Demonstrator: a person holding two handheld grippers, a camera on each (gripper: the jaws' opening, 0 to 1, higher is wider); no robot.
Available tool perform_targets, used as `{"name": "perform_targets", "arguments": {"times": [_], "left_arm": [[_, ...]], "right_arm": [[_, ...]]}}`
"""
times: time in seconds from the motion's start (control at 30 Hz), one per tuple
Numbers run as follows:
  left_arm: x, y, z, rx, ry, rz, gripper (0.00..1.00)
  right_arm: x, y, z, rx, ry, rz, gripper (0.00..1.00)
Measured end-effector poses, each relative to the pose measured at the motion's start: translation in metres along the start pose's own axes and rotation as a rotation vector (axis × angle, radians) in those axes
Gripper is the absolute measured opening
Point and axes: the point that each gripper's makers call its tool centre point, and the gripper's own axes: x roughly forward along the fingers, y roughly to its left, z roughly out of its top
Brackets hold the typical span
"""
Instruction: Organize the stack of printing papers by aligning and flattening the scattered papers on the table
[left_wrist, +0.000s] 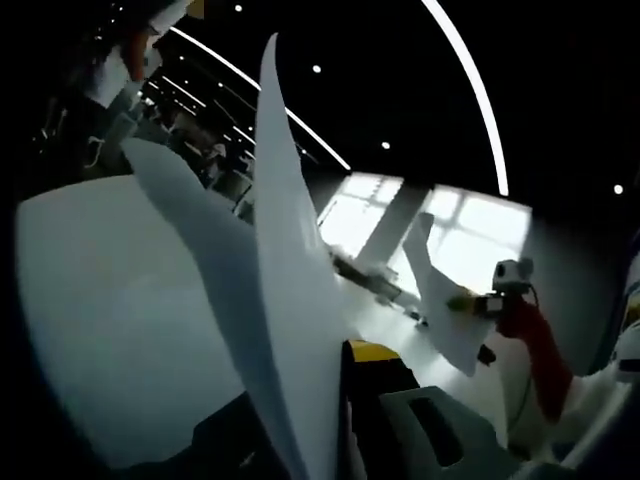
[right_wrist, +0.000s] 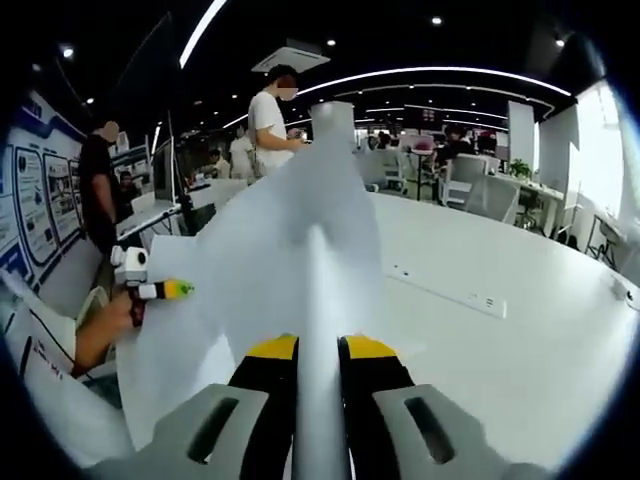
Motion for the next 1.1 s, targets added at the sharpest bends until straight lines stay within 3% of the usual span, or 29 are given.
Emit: {"name": "perform_targets", "arguments": {"times": [0.73,1.1], "left_arm": [[0.007,0.003,-0.004,-0.004,0.014,0.016,0.06],[0.0,0.0,-0.003,-0.008,0.009,0.021,0.06]], "right_arm": [[0.009,0.0,0.002,0.002,0.009,0.011,0.11],[0.003,0.015,0.001,0.012,0.014,-0.011,0.11]]}}
